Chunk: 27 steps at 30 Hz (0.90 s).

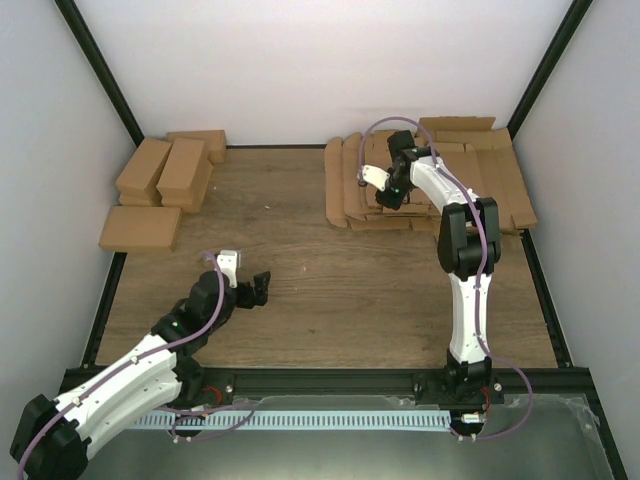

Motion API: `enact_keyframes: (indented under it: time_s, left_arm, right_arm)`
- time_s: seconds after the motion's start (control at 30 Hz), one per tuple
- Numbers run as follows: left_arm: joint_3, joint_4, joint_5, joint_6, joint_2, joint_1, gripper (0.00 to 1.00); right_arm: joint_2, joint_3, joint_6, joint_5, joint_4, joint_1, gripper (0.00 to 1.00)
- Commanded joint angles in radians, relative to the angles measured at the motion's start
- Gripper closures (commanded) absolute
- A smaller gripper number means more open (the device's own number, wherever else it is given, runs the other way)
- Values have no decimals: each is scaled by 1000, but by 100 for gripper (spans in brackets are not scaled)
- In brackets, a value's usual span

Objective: Fold the paper box

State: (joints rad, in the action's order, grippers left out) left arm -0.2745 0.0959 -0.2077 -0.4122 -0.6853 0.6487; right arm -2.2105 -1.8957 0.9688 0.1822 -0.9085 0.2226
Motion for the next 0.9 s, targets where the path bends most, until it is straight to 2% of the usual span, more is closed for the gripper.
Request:
enact_keyframes:
  time_s: [0.0, 0.2, 0.5, 0.63, 0.73, 0.87]
  left_arm:
    - [1, -27, 0, 12, 2, 2, 0]
    - [1, -27, 0, 12, 2, 1, 0]
    - [4, -27, 7, 13, 13, 2, 0]
    - [10, -25, 9, 13, 31, 2, 0]
    - [14, -25, 9, 12, 43, 2, 0]
    - [15, -25, 16, 12, 49, 2, 0]
  right_arm:
    - [-15, -12, 8, 8, -4, -11, 99]
    - [33, -34, 20, 52, 19, -11, 99]
    - [207, -85, -23, -12, 140, -11, 99]
    - [308, -104, -26, 81, 83, -12, 99]
    - [426, -28, -8, 177, 63, 4, 99]
    - [626, 227, -41, 170, 203, 64, 99]
